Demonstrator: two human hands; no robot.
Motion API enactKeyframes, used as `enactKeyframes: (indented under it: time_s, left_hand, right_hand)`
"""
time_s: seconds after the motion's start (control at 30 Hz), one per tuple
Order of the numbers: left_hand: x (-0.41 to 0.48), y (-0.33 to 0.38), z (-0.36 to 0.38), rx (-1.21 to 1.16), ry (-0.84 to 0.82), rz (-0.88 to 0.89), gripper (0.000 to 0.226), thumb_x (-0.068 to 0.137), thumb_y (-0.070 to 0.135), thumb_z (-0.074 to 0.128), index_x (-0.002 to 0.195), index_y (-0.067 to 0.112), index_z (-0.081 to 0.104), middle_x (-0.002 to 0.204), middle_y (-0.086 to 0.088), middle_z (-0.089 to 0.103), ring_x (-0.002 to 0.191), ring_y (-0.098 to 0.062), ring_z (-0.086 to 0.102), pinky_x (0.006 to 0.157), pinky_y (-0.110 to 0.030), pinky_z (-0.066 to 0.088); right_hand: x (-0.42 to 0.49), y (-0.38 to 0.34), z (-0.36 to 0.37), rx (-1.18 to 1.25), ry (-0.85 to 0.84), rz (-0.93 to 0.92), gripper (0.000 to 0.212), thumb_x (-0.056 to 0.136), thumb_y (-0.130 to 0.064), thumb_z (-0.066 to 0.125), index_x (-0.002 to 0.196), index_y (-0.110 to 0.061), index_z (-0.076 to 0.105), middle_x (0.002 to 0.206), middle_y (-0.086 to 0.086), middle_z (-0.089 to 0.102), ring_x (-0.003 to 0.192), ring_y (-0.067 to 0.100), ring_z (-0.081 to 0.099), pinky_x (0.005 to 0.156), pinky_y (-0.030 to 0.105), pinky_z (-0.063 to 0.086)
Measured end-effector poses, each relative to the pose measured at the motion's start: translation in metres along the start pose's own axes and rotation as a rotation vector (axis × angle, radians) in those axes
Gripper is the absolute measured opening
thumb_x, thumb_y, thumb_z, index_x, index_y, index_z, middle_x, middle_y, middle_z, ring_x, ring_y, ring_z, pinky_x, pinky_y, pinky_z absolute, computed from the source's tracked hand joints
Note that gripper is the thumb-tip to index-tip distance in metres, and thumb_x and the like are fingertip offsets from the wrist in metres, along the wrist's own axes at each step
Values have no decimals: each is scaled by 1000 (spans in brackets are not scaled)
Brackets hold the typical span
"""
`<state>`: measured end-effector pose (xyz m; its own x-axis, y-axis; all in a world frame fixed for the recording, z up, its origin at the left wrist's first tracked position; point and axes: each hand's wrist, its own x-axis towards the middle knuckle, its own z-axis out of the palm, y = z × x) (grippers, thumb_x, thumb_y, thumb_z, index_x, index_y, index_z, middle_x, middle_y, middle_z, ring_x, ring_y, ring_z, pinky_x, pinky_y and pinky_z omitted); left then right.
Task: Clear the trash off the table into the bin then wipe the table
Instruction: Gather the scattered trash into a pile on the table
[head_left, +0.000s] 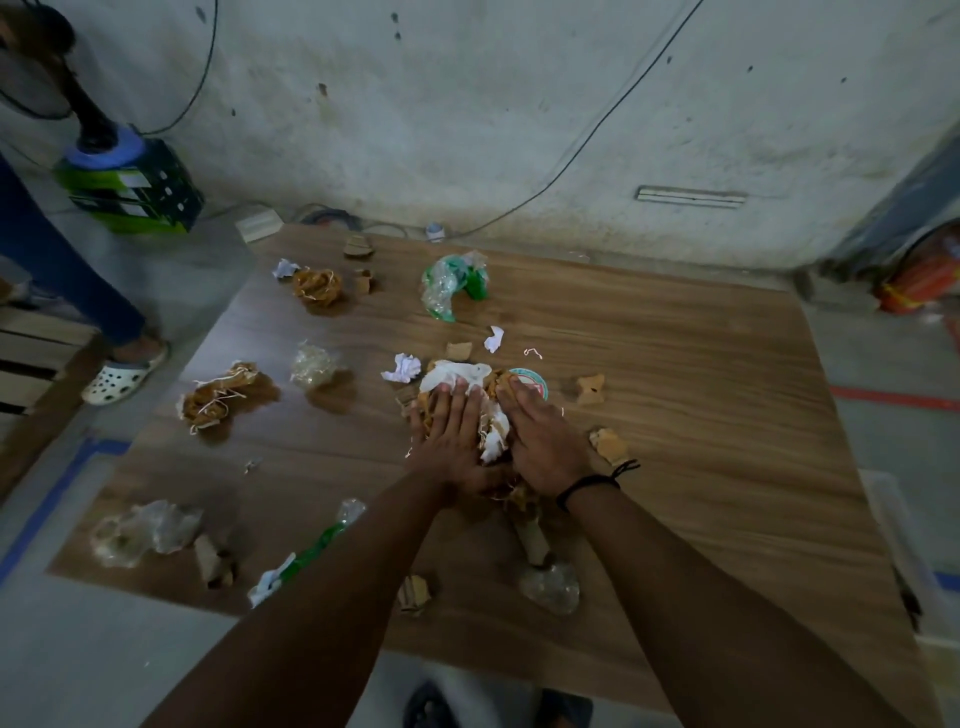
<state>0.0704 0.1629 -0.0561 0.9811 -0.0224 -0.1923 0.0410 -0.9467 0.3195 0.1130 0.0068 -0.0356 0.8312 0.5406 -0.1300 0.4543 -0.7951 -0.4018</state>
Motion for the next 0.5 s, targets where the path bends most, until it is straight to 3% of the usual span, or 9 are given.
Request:
enactKeyframes:
  time_s: [0.1, 0.2, 0.27, 0.4, 0.5]
  left_hand:
    - [-3, -2, -11, -75, -14, 22, 119, 56, 90, 8, 149, 19, -16, 156, 2, -25, 140, -17, -31, 105, -53, -27]
    - [-11, -4, -26, -164, 52, 33, 93, 75, 76, 7, 150, 23, -10, 154, 12, -20, 138, -10, -30, 107, -49, -27]
    - [-17, -2, -37, -261, 104, 31, 78, 84, 65, 6, 152, 26, 0, 157, 12, -9, 143, -8, -19, 111, -48, -22]
    - [-23, -1, -51, -385, 229, 71, 61, 92, 45, 24, 146, 19, 33, 158, 1, 20, 146, -15, 15, 118, -46, 12]
    - [-23, -6, -58, -388, 269, 100, 52, 87, 26, 38, 134, 9, 51, 154, -8, 30, 139, -25, 33, 110, -44, 33]
  right_hand:
    - [0, -2, -13, 19, -37, 6, 55, 98, -26, 25, 153, -21, 17, 162, 1, 11, 149, 21, 9, 119, 41, 18]
    - [0, -6, -24, 243, 74, 69, 50, 101, -20, 34, 150, -25, 26, 152, 8, 36, 138, 27, 34, 113, 39, 30]
    - [-1, -12, -33, 307, 143, 115, 47, 101, -20, 34, 148, -24, 31, 142, 12, 49, 128, 30, 47, 106, 40, 38]
    - [0, -29, -53, 247, 172, 120, 54, 88, -12, 43, 139, -30, 36, 117, 14, 65, 105, 36, 61, 89, 44, 50]
    - [2, -37, -63, 252, 140, 107, 59, 86, -19, 57, 134, -43, 33, 124, 5, 63, 108, 32, 61, 88, 44, 51]
